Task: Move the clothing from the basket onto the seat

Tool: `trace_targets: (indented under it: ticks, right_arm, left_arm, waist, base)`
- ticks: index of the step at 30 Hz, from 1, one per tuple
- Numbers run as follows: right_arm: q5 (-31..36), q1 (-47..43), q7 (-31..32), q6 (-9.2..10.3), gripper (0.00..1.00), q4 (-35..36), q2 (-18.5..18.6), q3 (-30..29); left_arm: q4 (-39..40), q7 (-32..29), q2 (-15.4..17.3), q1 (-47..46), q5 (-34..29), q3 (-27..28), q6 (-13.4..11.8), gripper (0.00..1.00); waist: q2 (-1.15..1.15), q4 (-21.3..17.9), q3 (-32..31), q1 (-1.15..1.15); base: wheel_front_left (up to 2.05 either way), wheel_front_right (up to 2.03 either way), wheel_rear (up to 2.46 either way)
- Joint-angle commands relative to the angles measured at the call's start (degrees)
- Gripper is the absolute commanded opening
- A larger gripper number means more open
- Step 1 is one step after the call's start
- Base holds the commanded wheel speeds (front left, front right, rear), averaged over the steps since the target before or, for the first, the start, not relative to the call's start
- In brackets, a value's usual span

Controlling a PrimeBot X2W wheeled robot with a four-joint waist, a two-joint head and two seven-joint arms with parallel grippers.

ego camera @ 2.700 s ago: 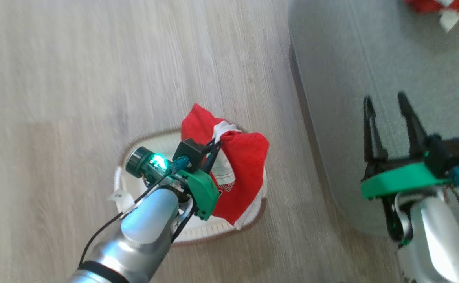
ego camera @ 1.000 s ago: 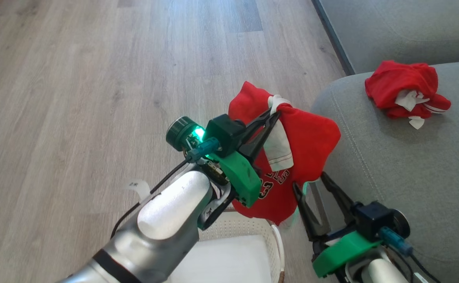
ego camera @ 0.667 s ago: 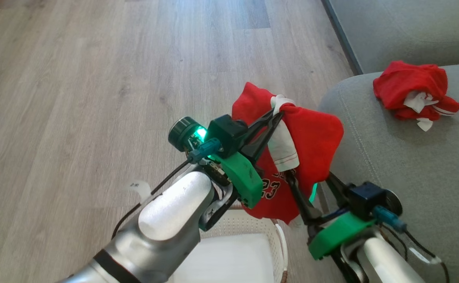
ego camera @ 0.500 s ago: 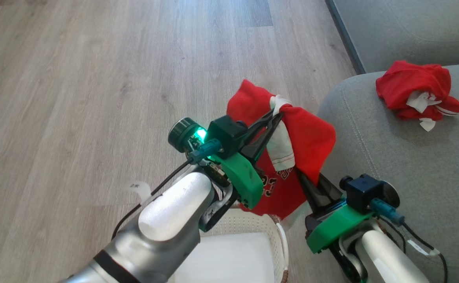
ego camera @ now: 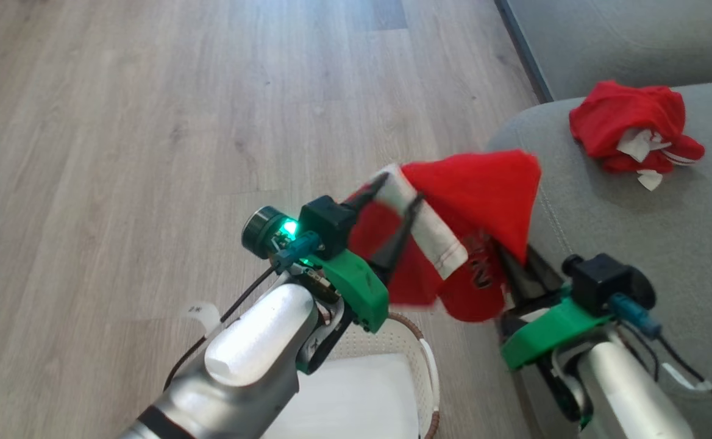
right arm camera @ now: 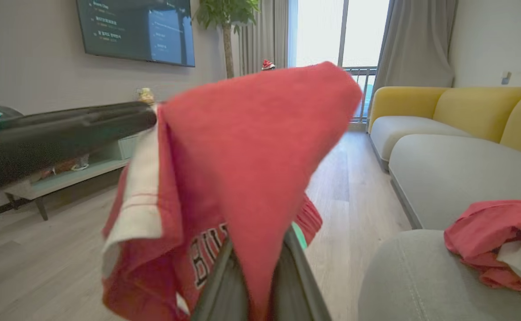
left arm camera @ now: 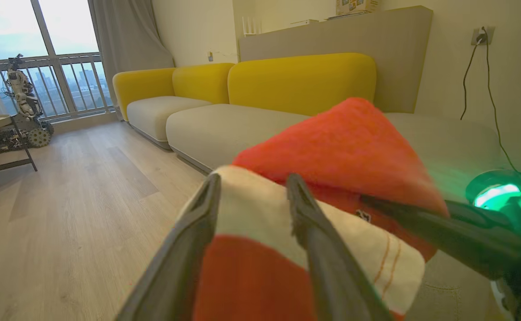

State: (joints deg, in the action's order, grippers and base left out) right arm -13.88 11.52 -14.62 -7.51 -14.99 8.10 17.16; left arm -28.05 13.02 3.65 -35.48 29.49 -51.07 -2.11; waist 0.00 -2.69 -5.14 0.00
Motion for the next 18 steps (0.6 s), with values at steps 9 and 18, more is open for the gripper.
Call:
trace_targets:
  ticks: [9, 18]
  right_arm:
    - [2.61, 3.16, -0.38, 0.02, 0.00, 4.53, 1.28, -4.12]
    - [4.71, 2.37, 0.59, 0.02, 0.00, 7.58, 3.35, -8.75]
  left_arm:
    - [0.34, 1.44, 0.73, 0.55, 0.47, 2.33, -0.65, 1.00]
    - [0.67, 1.91, 0.08, 3.82, 0.01, 1.80, -0.42, 1.00]
  waist:
    - [0.00, -4.65, 1.07, 0.00]
    - [0.00, -14.50, 2.44, 0.00]
  base:
    - [0.00, 0.00, 0.00]
    - [0.00, 0.00, 0.00]
